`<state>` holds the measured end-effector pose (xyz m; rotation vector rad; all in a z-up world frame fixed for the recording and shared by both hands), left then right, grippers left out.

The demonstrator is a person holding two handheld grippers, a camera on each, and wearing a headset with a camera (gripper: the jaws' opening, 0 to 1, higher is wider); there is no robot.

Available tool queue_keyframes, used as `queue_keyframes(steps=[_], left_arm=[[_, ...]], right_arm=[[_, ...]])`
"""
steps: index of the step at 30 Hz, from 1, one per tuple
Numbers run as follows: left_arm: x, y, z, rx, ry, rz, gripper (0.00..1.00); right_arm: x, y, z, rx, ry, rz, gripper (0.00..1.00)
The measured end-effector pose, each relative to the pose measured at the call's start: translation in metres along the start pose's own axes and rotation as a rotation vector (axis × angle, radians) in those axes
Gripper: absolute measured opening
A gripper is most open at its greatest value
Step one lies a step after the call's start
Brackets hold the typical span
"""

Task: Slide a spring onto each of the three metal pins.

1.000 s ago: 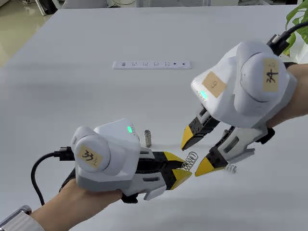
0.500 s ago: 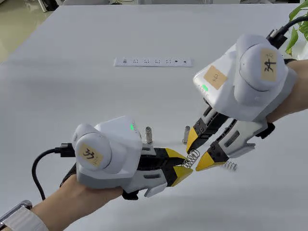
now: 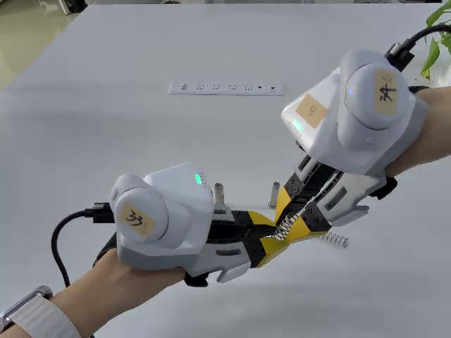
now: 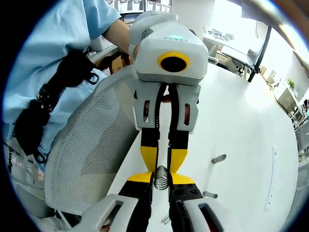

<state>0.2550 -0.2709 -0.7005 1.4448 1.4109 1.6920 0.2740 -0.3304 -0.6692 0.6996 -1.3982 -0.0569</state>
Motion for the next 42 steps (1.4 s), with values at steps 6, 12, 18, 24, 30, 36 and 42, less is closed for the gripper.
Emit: queue_keyframes(steps=[6, 12, 18, 24, 30, 36, 42], left_arm=[[-0.001, 0.001, 0.0, -0.009, -0.003, -0.008, 0.06], [-0.001, 0.001, -0.001, -0.012, -0.006, -0.016, 0.06], [-0.002, -0.002, -0.004, -0.029, -0.007, -0.007, 0.06], [-0.002, -0.004, -0.003, -0.035, 0.009, -0.015, 0.07], [-0.001, -0.006, -0.004, -0.025, 0.019, -0.027, 0.07], [0.001, -0.011, -0.001, -0.009, 0.034, -0.026, 0.09], [0.006, -0.027, 0.005, 0.014, 0.088, -0.007, 0.27]], right_arm=[[0.002, 0.0, 0.002, -0.002, 0.005, 0.005, 0.08], [0.002, 0.0, 0.002, -0.002, 0.015, 0.009, 0.07], [-0.002, 0.001, 0.005, 0.0, 0.022, 0.025, 0.07], [-0.003, -0.001, 0.002, -0.011, 0.006, 0.016, 0.07], [-0.004, -0.001, 0.001, -0.01, 0.01, 0.019, 0.07], [-0.007, -0.003, -0.002, -0.008, 0.01, 0.023, 0.07], [-0.008, -0.007, -0.001, -0.012, 0.014, 0.032, 0.07]])
Point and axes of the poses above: the centre of the closed fingertips' face, and the gripper's own axes: x roughly backward along the fingers, z roughly to its left, y roughly out of its top, the point moved 6 cm from there along x, roughly backward along the fingers, and after that the axes turned 2 degrees about x, right-handed, at the moved point
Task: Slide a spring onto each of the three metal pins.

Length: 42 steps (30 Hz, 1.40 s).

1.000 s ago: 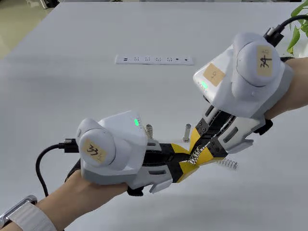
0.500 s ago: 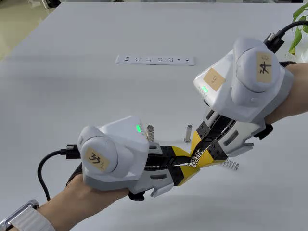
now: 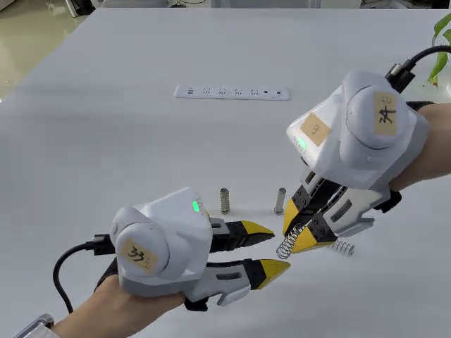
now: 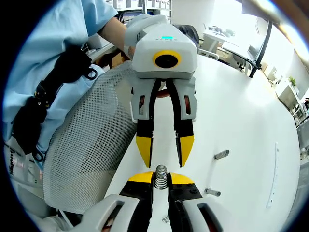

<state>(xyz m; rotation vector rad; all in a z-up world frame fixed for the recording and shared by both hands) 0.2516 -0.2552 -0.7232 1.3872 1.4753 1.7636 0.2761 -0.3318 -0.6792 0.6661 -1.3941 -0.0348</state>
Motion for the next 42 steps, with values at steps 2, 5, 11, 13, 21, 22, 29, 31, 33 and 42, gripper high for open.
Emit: queue_keyframes(steps=[2, 5, 11, 13, 21, 22, 29, 31, 33, 42], left_arm=[[0.002, -0.006, 0.002, 0.009, 0.012, 0.01, 0.32], [0.005, -0.013, 0.006, 0.022, 0.054, 0.025, 0.45], [0.011, -0.019, 0.013, 0.049, 0.12, 0.016, 0.75], [0.012, -0.021, 0.017, 0.054, 0.147, 0.022, 0.82], [0.016, -0.028, 0.025, 0.091, 0.204, 0.021, 0.99], [0.017, -0.029, 0.026, 0.098, 0.214, 0.025, 0.99], [0.022, -0.034, 0.031, 0.11, 0.241, 0.024, 0.99], [0.023, -0.036, 0.031, 0.116, 0.246, 0.022, 0.99], [0.024, -0.036, 0.033, 0.12, 0.259, 0.016, 0.99], [0.03, -0.044, 0.037, 0.154, 0.305, 0.028, 0.99]], right_arm=[[0.0, -0.002, 0.001, -0.004, 0.003, 0.002, 0.07], [-0.001, -0.004, 0.001, -0.009, 0.004, 0.004, 0.07], [-0.002, -0.007, 0.003, -0.018, 0.009, 0.012, 0.07], [-0.002, -0.008, 0.002, -0.018, 0.008, 0.015, 0.07], [-0.003, -0.015, -0.001, -0.038, 0.009, 0.02, 0.07], [-0.003, -0.016, -0.001, -0.039, 0.008, 0.021, 0.07], [-0.006, -0.021, -0.006, -0.055, 0.011, 0.033, 0.07], [-0.007, -0.022, -0.006, -0.056, 0.01, 0.038, 0.07], [-0.007, -0.023, -0.007, -0.056, 0.008, 0.044, 0.07], [-0.008, -0.027, -0.014, -0.059, -0.005, 0.073, 0.07]])
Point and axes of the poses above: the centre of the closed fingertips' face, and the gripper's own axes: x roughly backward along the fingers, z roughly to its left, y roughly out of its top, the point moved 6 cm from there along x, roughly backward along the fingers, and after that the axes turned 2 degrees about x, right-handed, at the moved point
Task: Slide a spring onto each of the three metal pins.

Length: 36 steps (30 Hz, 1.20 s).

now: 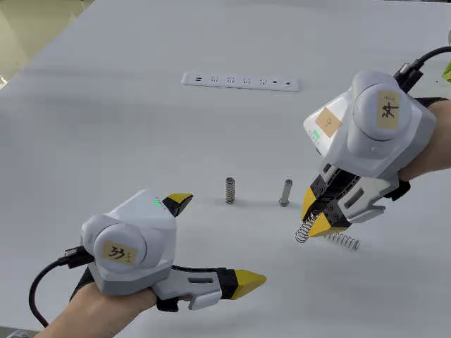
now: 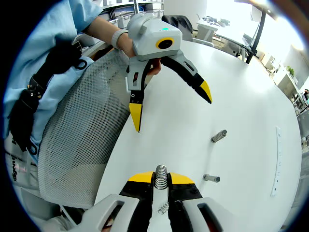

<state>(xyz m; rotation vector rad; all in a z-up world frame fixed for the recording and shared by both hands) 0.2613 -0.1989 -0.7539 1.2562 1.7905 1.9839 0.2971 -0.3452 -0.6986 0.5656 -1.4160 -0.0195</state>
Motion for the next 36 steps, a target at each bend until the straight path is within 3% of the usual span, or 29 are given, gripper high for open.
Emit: queue_keyframes(steps=[6, 13, 21, 25, 36], left_arm=[[0.002, -0.006, 0.002, 0.014, 0.006, 0.013, 0.99], [0.002, -0.005, 0.005, 0.027, 0.017, -0.004, 0.97], [0.002, -0.007, 0.007, 0.036, 0.024, 0.003, 0.98], [0.002, -0.009, 0.008, 0.036, 0.023, 0.01, 0.99], [0.001, -0.01, 0.007, 0.048, 0.019, 0.014, 0.99]], right_arm=[[0.001, -0.004, -0.014, 0.007, -0.023, 0.037, 0.07], [0.006, -0.008, -0.035, 0.008, -0.049, 0.066, 0.07], [0.011, -0.012, -0.056, 0.051, -0.086, 0.146, 0.07], [0.012, -0.015, -0.069, 0.044, -0.101, 0.154, 0.07], [0.006, -0.016, -0.084, 0.063, -0.105, 0.197, 0.07]])
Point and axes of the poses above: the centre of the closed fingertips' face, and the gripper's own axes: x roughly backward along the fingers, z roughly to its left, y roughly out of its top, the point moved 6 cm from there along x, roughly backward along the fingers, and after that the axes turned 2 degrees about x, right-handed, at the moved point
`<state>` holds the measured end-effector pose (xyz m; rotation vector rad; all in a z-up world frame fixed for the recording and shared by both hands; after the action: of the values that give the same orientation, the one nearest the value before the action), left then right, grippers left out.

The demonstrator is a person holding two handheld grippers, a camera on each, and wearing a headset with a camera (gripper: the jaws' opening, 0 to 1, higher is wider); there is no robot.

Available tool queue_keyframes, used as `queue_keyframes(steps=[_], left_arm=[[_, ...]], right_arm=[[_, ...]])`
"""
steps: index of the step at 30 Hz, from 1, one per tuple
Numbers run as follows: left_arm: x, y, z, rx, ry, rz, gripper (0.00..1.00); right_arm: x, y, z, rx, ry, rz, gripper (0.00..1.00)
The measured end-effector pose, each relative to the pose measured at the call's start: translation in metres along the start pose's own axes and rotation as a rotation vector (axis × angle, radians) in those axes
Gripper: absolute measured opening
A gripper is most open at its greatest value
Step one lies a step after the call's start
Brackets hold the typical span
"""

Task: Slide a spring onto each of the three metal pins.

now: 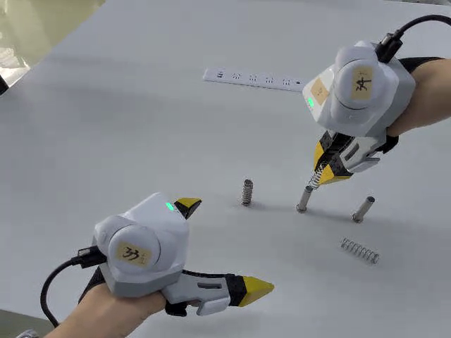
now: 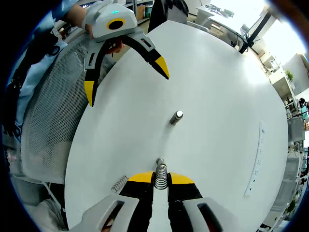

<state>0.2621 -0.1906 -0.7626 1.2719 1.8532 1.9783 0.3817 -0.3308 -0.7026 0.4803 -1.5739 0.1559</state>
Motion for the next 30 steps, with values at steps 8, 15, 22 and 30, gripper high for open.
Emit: queue_keyframes(steps=[8, 15, 22, 30], left_arm=[[0.0, 0.0, 0.001, 0.009, 0.001, -0.004, 0.98], [0.001, 0.001, 0.001, 0.019, 0.002, -0.006, 0.98], [0.001, 0.001, 0.001, 0.026, 0.0, -0.007, 0.97], [0.001, 0.0, 0.001, 0.034, -0.003, -0.005, 0.96]], right_arm=[[-0.007, -0.001, -0.003, 0.012, 0.014, 0.013, 0.07], [-0.011, 0.0, -0.004, 0.014, 0.029, 0.017, 0.07], [-0.016, 0.0, -0.004, 0.024, 0.04, 0.026, 0.07], [-0.023, 0.001, -0.002, 0.024, 0.053, 0.04, 0.07]])
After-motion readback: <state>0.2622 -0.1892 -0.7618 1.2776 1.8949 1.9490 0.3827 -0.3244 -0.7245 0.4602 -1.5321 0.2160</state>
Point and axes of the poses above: the centre of the closed fingertips' face, and the gripper's own axes: x roughly backward along the fingers, z roughly to its left, y roughly out of its top, the point moved 6 cm from there along x, roughly backward along the fingers, and after that the axes turned 2 degrees about x, right-handed, at the moved point
